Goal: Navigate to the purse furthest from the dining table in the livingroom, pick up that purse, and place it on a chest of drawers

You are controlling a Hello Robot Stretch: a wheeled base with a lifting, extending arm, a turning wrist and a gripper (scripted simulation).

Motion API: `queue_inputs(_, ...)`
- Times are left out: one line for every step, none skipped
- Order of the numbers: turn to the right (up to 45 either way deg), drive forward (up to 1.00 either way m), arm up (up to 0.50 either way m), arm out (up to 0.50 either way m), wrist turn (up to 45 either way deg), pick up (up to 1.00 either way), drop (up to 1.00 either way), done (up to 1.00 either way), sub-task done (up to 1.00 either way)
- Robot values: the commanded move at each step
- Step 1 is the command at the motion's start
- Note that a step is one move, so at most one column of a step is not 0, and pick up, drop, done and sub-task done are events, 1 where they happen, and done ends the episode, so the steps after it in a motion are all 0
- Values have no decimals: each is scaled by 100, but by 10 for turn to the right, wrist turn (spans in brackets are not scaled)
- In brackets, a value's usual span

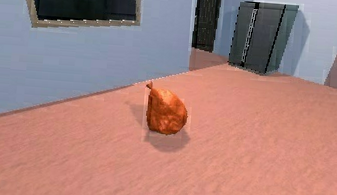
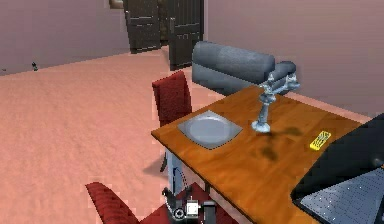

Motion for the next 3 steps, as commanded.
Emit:
queue_inputs(0, 0, 38, 0, 0, 0, 0, 0, 0)
queue_inputs(0, 0, 0, 0, -450, 0, 0, 0, 0)
queue_inputs(0, 0, 0, 0, -450, 0, 0, 0, 0)
